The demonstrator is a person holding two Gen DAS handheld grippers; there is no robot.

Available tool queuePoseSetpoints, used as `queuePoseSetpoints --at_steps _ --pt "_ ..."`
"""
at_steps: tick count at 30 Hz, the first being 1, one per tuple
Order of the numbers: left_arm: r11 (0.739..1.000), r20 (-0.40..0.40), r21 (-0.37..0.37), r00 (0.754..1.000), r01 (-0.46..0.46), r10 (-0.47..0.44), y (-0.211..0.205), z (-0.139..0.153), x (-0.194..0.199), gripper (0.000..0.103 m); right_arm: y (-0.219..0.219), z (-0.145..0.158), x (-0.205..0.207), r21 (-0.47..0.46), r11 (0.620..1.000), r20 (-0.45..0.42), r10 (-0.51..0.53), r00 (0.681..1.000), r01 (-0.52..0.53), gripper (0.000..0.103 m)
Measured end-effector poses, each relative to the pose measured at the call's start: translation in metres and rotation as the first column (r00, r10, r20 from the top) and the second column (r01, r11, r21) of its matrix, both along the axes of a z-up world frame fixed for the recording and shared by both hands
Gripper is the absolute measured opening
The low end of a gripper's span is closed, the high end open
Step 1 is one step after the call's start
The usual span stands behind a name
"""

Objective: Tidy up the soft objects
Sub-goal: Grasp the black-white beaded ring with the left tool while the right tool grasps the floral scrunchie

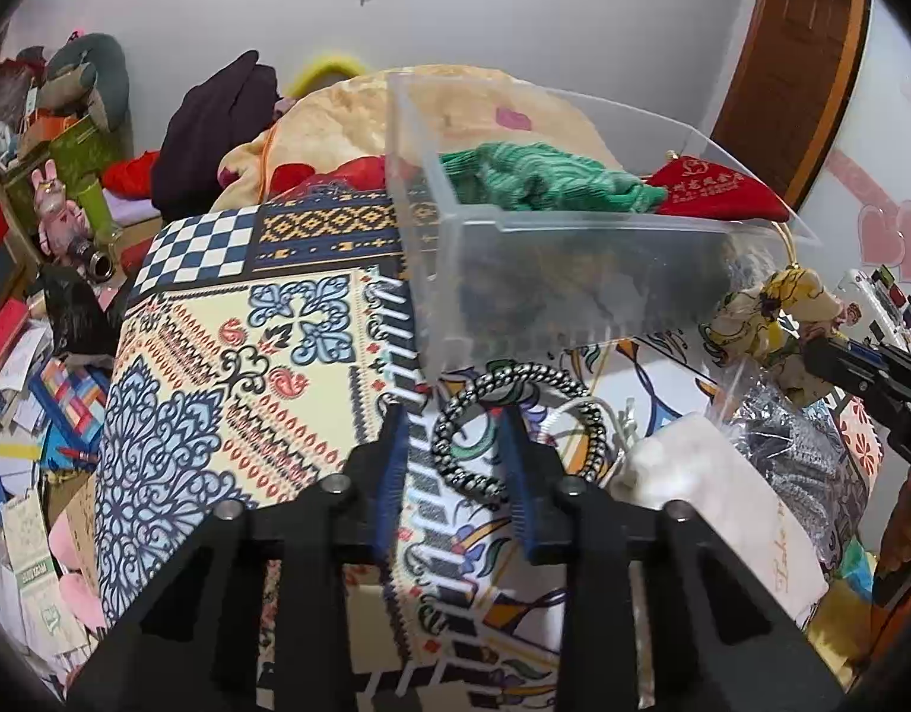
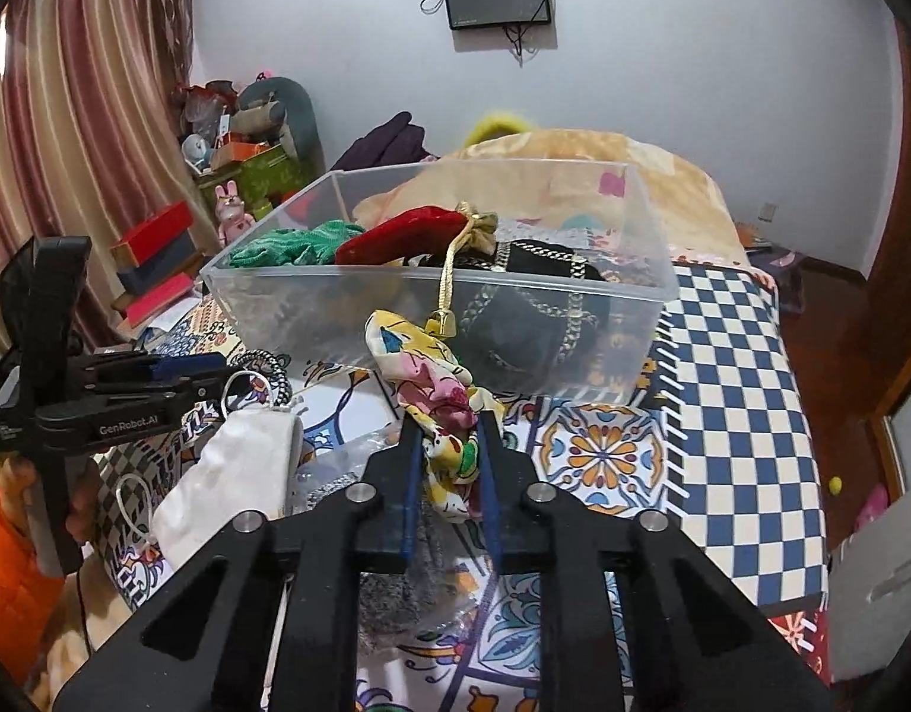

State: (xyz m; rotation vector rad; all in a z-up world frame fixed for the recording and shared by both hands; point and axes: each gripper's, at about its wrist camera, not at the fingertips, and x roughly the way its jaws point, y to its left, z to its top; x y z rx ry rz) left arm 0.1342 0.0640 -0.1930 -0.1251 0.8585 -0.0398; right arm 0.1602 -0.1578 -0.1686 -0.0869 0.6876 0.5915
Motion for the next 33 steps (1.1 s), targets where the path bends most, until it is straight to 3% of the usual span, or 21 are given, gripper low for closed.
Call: queuePoseSetpoints --at_steps 1,4,11,22,33 --pt "1.000 0.000 0.004 1.000 -0.001 0.001 -0.001 0.000 0.001 0.013 -0.001 0.001 -0.002 0.001 1.000 0.007 -0.004 1.000 0.004 0.013" --pt "1.000 -0.004 0.001 1.000 0.012 -0.012 -0.003 0.000 0.001 0.006 -0.008 0.006 -0.007 0.004 1.000 0.032 -0.015 0.999 0.015 0.012" --pt "1.000 0.037 0.014 0.999 0.003 -0.004 -0.008 0.014 -0.022 0.006 -0.022 0.026 -0.018 0.010 0.999 0.095 -0.043 0.995 0.043 0.011" --pt "1.000 0.212 0.017 0.977 -0.026 0.022 -0.003 0.080 -0.052 0.006 -0.038 0.057 -0.030 0.038 0.996 0.197 -0.089 0.976 0.083 0.011" --pt "0.999 0.335 0.023 0.942 -0.039 0.029 -0.009 0.124 -0.033 0.006 -0.041 0.097 -0.025 0.112 0.987 0.326 -0.150 0.933 0.119 0.011"
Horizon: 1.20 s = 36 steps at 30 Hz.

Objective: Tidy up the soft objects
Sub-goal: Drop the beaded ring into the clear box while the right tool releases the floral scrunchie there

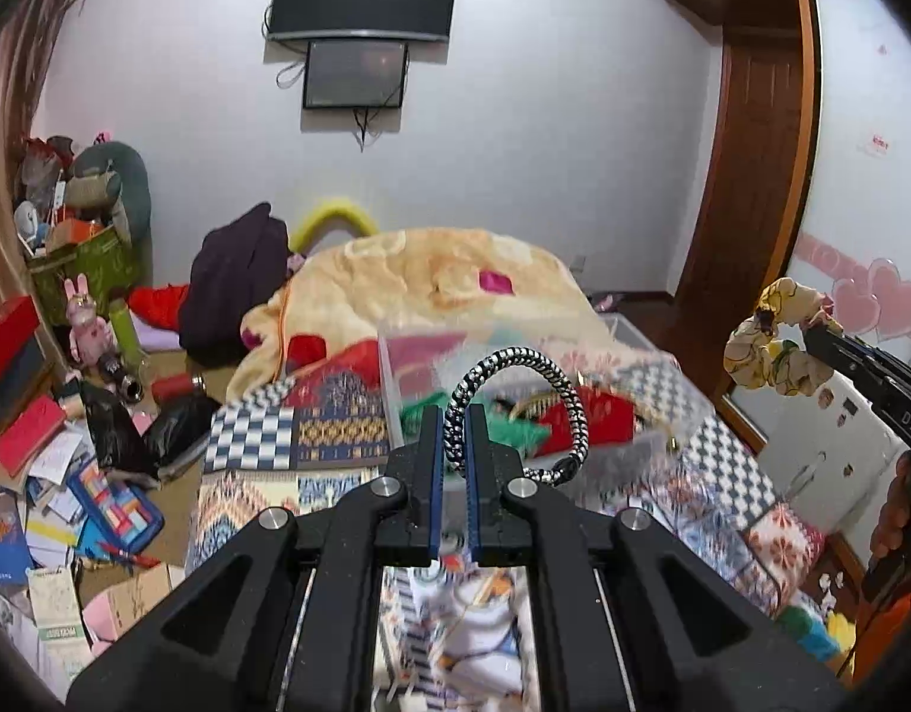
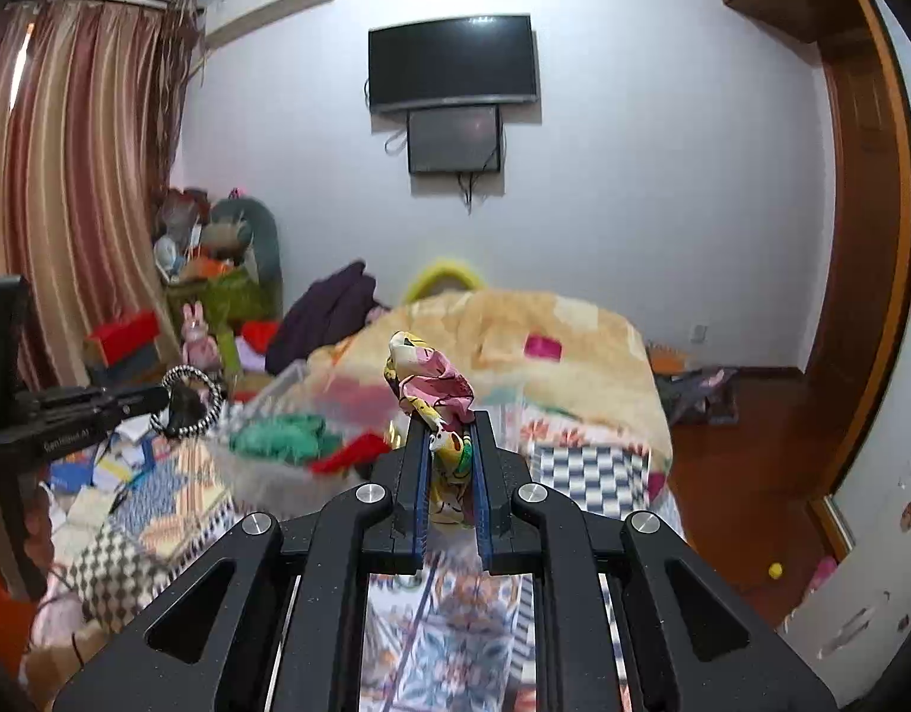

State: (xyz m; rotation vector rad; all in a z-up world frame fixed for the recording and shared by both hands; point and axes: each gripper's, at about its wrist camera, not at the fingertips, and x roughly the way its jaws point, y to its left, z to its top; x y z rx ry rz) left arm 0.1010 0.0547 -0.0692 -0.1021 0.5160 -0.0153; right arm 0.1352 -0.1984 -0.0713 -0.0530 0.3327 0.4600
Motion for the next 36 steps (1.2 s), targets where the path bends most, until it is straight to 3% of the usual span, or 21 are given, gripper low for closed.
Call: queuePoseSetpoints --at_steps 8,17,27,36 --pt "1.000 0.014 -0.012 1.000 -0.003 0.003 -0.007 0.004 0.036 0.006 0.017 -0.001 0.027 0.016 1.000 0.006 -0.007 1.000 0.007 0.011" --pt "0.999 -0.024 -0.032 1.000 0.019 -0.020 -0.019 -0.010 0.078 0.006 0.036 -0.021 0.063 -0.006 1.000 -0.063 -0.008 0.998 0.008 0.011" --pt "0.999 -0.131 -0.041 0.991 0.023 -0.029 -0.029 -0.040 0.118 0.006 0.052 -0.054 0.088 -0.124 0.992 -0.148 -0.030 0.989 0.011 0.011" --pt "0.997 -0.228 -0.045 0.971 0.054 -0.063 -0.033 -0.062 0.131 0.006 0.062 -0.064 0.092 -0.173 0.984 -0.219 -0.008 0.976 -0.031 0.011"
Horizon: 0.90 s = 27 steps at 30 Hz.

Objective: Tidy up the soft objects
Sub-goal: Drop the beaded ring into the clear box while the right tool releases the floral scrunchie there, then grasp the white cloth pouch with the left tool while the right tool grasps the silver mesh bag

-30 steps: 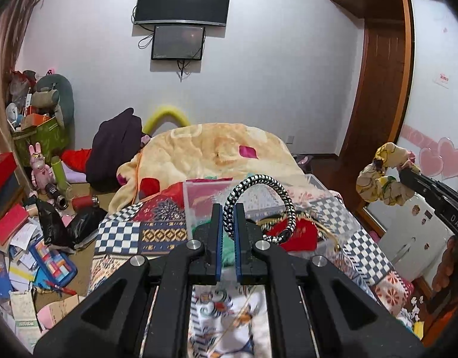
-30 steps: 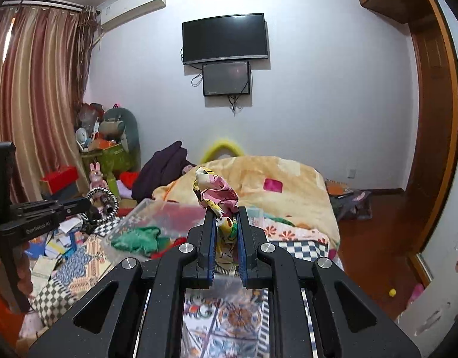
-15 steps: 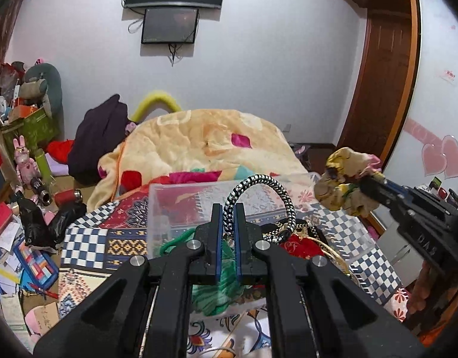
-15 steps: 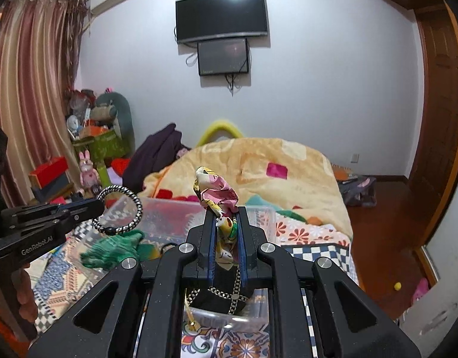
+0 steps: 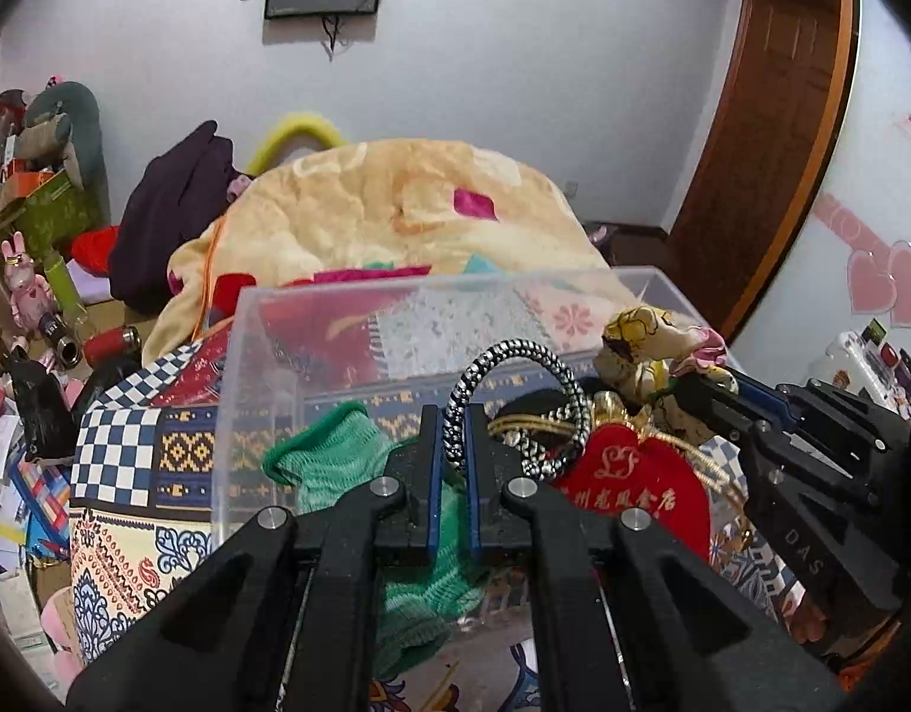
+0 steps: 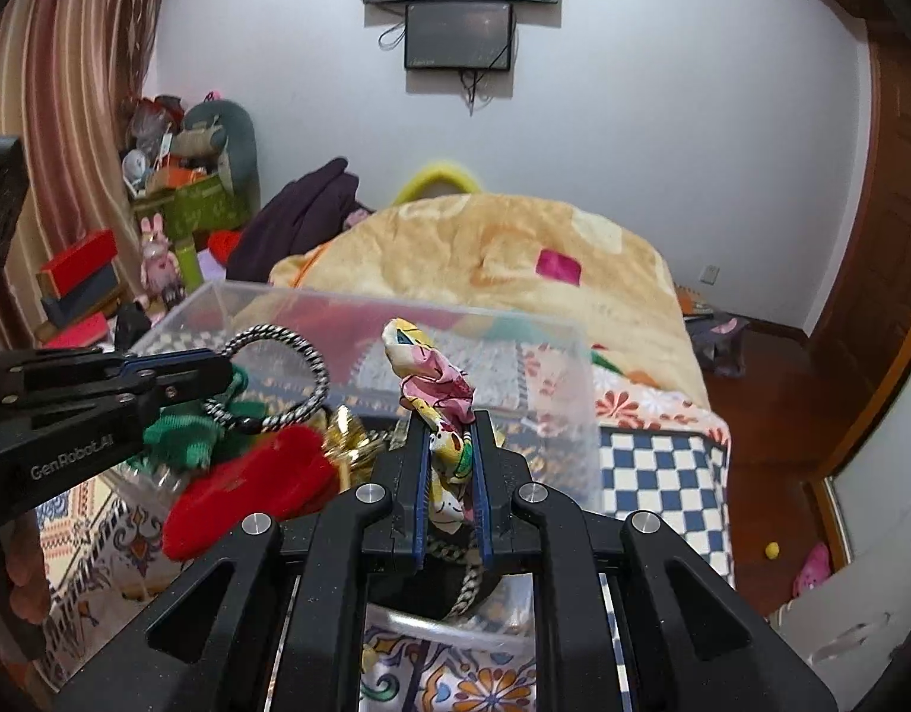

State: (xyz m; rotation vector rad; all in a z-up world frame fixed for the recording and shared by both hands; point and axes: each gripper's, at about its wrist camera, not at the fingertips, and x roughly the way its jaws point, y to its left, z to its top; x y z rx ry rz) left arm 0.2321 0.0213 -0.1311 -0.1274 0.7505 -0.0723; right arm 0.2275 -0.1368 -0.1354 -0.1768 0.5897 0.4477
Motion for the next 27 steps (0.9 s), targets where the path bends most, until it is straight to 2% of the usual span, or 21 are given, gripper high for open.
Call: queuePoseSetpoints --at_steps 5,8,10,11,14,16,20,22,25,27 --pt "1.000 -0.014 -0.002 1.000 0.018 -0.019 -0.002 0.000 -0.007 0.007 -0.001 0.000 -0.003 -0.004 1.000 -0.033 0.014 0.999 -0.014 0.015" --pt "0.999 -0.008 -0.023 1.000 0.027 -0.027 0.000 0.003 -0.013 0.012 -0.001 -0.001 -0.006 0.000 1.000 -0.043 0.017 0.999 -0.017 0.031" --pt "0.999 0.002 -0.031 0.999 0.032 -0.032 0.000 0.008 -0.019 0.016 -0.004 -0.001 -0.007 0.009 1.000 -0.037 0.009 0.999 -0.009 0.051" --pt "0.999 0.010 -0.032 0.999 0.037 -0.036 0.000 0.010 -0.024 0.016 -0.006 0.001 -0.009 0.011 1.000 -0.025 0.000 1.000 0.000 0.054" --pt "0.998 0.036 -0.027 0.998 0.050 -0.049 -0.003 0.020 -0.036 0.027 -0.012 0.007 -0.016 0.014 1.000 -0.005 -0.005 1.000 0.005 0.060" --pt "0.998 0.060 -0.018 0.997 0.055 -0.054 -0.005 0.028 -0.045 0.040 -0.016 0.012 -0.021 0.024 1.000 0.011 -0.009 1.000 0.008 0.066" --pt "0.997 0.116 -0.006 0.991 0.071 -0.069 -0.008 0.045 -0.068 0.055 -0.023 0.024 -0.036 0.044 0.999 0.046 0.000 0.999 -0.002 0.071" --pt "0.997 0.133 0.000 0.988 0.081 -0.080 -0.010 0.052 -0.078 0.068 -0.025 0.028 -0.045 0.055 0.998 0.063 0.008 0.998 -0.012 0.077" --pt "0.997 0.150 0.026 0.986 0.076 -0.079 -0.011 0.055 -0.097 0.083 -0.028 0.030 -0.059 0.072 0.997 0.084 0.014 0.996 -0.020 0.085" --pt "0.997 0.155 0.043 0.986 0.058 -0.064 -0.011 0.053 -0.109 0.089 -0.028 0.027 -0.065 0.076 0.997 0.083 0.026 0.996 -0.033 0.085"
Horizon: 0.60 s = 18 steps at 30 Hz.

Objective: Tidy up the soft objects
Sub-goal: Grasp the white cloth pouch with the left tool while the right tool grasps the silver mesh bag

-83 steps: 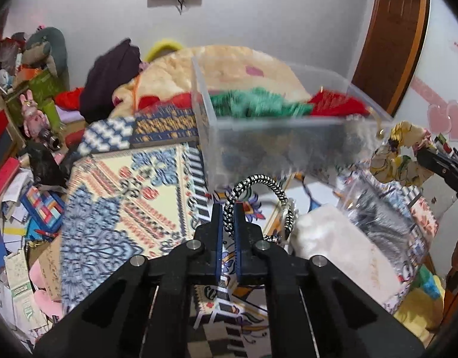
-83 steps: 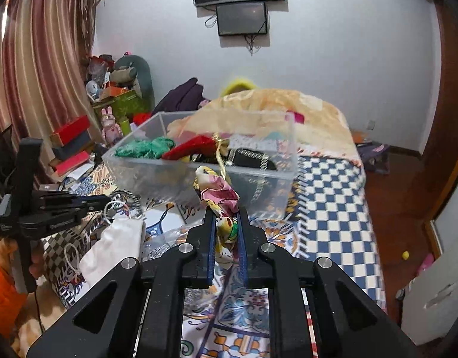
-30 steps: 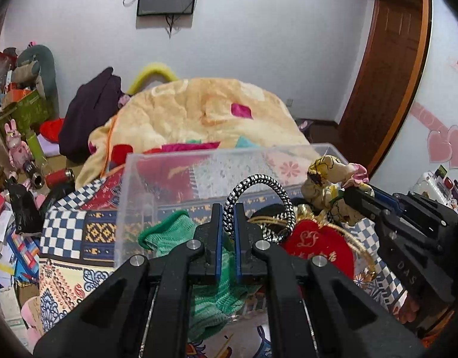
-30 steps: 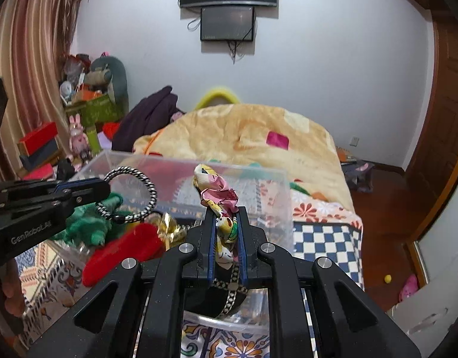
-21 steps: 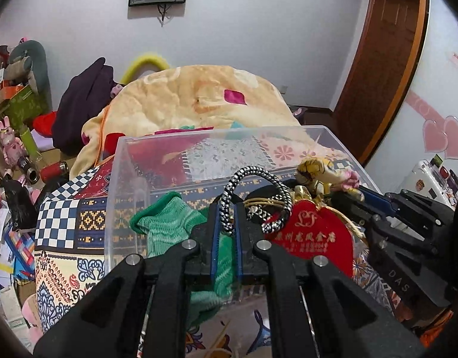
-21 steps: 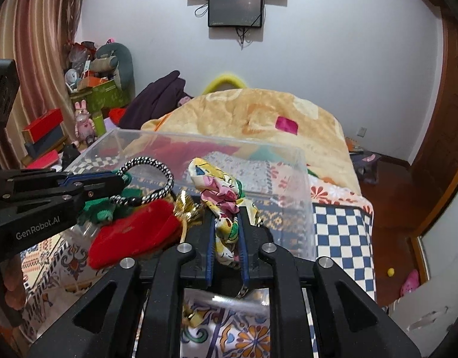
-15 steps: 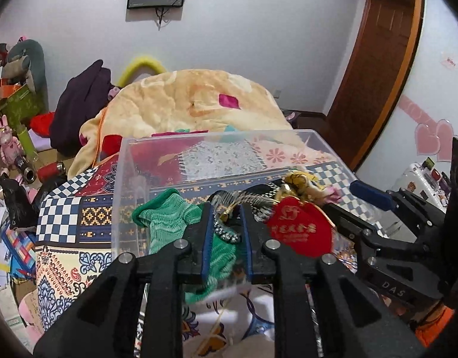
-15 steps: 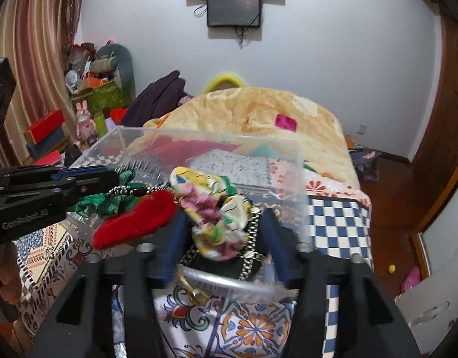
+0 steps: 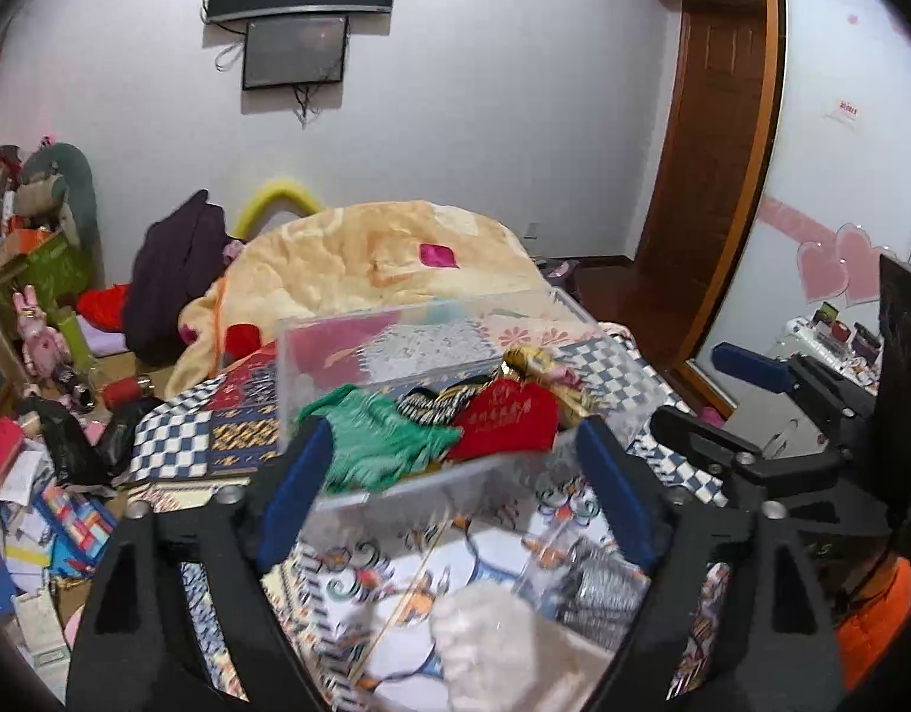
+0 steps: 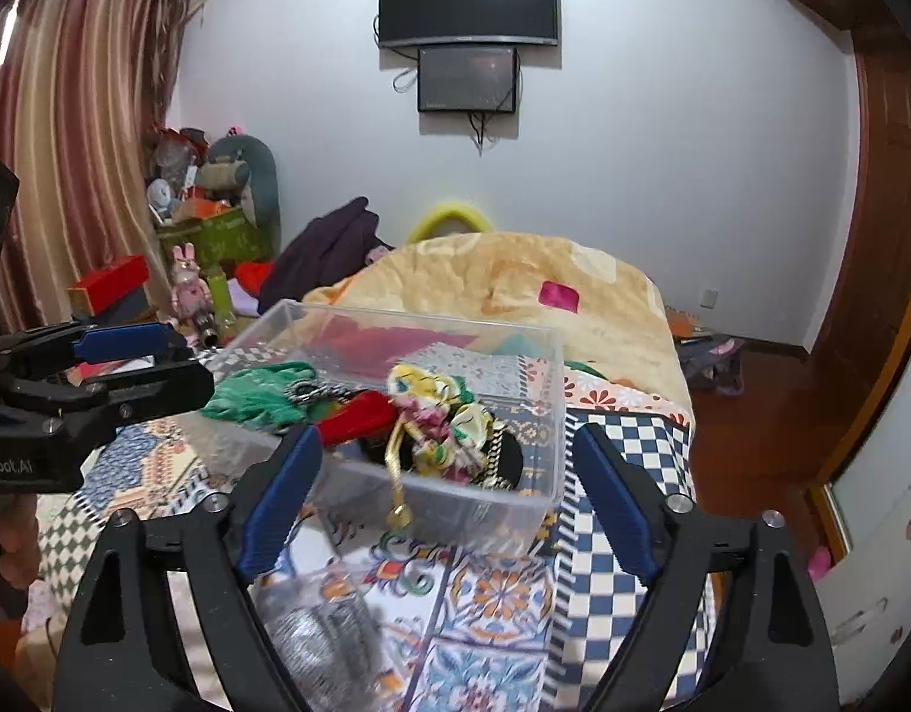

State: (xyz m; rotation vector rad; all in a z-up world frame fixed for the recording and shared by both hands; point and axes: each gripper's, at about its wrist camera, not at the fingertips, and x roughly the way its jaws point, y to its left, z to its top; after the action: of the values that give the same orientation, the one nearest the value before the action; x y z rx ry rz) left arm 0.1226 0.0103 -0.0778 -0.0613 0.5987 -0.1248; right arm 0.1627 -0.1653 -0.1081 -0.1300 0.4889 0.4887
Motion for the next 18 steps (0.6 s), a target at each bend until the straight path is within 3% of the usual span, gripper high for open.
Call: queuePoseSetpoints --at_steps 3,12,18 --pt "1.000 -0.023 0.003 1.000 -0.017 0.017 0.003 -0.010 -0.015 0.094 0.000 -0.008 -0.009 -0.008 1.000 -0.015 0.016 1.000 -0.016 0.085" --pt "0.999 -0.201 -0.046 0.979 -0.029 0.019 0.008 -0.064 -0.039 0.094 0.010 -0.046 -0.025 0.006 0.999 -0.140 0.047 0.989 -0.047 0.085" --pt "0.996 -0.264 -0.081 0.964 -0.044 0.022 0.007 -0.092 -0.047 0.094 0.019 -0.071 -0.029 -0.029 0.997 -0.211 0.069 0.975 -0.077 0.085"
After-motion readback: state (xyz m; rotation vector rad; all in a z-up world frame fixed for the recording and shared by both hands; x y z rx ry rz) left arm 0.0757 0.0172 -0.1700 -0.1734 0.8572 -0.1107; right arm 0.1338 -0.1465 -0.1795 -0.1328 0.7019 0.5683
